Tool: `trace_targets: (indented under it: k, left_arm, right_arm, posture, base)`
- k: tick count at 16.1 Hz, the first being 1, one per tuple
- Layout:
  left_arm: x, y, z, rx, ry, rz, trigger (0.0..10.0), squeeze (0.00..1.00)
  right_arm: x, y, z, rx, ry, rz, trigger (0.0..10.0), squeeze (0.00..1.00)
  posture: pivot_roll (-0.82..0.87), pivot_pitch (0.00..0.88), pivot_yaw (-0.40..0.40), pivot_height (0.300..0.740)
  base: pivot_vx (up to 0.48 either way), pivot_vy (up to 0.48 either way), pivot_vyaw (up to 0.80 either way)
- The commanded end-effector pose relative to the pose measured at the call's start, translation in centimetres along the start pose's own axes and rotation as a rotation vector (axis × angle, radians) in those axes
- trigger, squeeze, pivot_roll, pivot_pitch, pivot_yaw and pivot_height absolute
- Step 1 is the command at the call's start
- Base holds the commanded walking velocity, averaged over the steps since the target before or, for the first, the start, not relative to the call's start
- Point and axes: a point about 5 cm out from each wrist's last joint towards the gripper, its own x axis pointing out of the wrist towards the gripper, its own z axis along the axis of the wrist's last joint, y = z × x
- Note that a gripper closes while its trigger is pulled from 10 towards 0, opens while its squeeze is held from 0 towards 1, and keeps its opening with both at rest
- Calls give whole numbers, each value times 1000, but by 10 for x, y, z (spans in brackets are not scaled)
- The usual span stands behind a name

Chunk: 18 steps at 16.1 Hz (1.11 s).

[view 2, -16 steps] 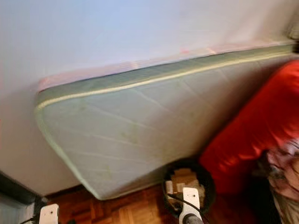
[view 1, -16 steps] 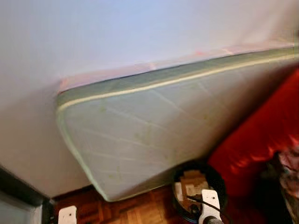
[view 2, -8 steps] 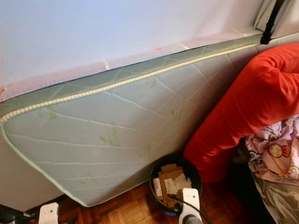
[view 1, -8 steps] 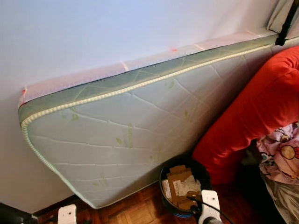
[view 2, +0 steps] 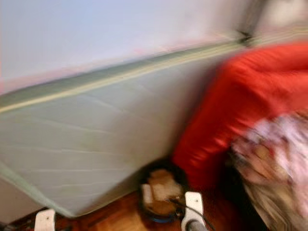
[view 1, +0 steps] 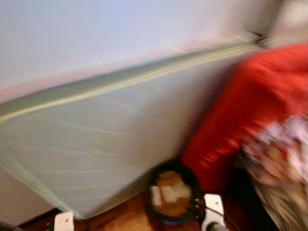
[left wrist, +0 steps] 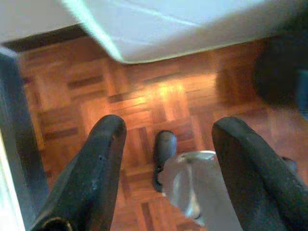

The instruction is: Clean up the room

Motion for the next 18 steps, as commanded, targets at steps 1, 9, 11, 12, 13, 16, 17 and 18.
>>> trace_targets:
  k: [1,9,11,12,13,16,17,18]
  left_arm:
    - [-3,-7,-20,50,89,-7,10000,0]
    - [-3,-7,-20,50,88,-10,10000,0]
    - [-3,-7,-20,50,88,-11,10000,0]
    - [-3,-7,-20,51,89,-12,10000,0]
    - [-3,-7,-20,51,89,-12,10000,0]
    - [-3,-6,-20,68,92,0,10000,0]
    - [-3,-6,-20,67,92,3,10000,0]
    - [-3,-6,-21,66,91,3,10000,0]
  right_arm:
    - [-8,-4,-25,34,17,72,10000,0]
    - [-8,-4,-23,48,-9,53,10000,0]
    - [-8,-4,-23,47,-8,55,10000,0]
    - [-8,-4,-23,46,-8,56,10000,0]
    - [-8,-4,-23,45,-7,56,10000,0]
    - [-8,-3,-24,43,-7,57,10000,0]
    - [-8,-3,-24,41,-7,57,10000,0]
    - [-8,-3,-24,38,-8,58,10000,0]
  posture:
    - [14,80,-12,740]
    - [10,82,-9,740]
    - [10,79,-9,740]
    - [9,77,-8,740]
    - [9,77,-8,740]
    - [5,62,-4,740]
    - [4,60,-3,740]
    - [3,57,-3,740]
  base:
    - [0,-382,-669]
    - [0,-385,0]
    - [0,-382,0]
    - [0,-382,0]
    - [0,-382,0]
    - [0,-256,0]
    - [0,0,0]
    - [0,0,0]
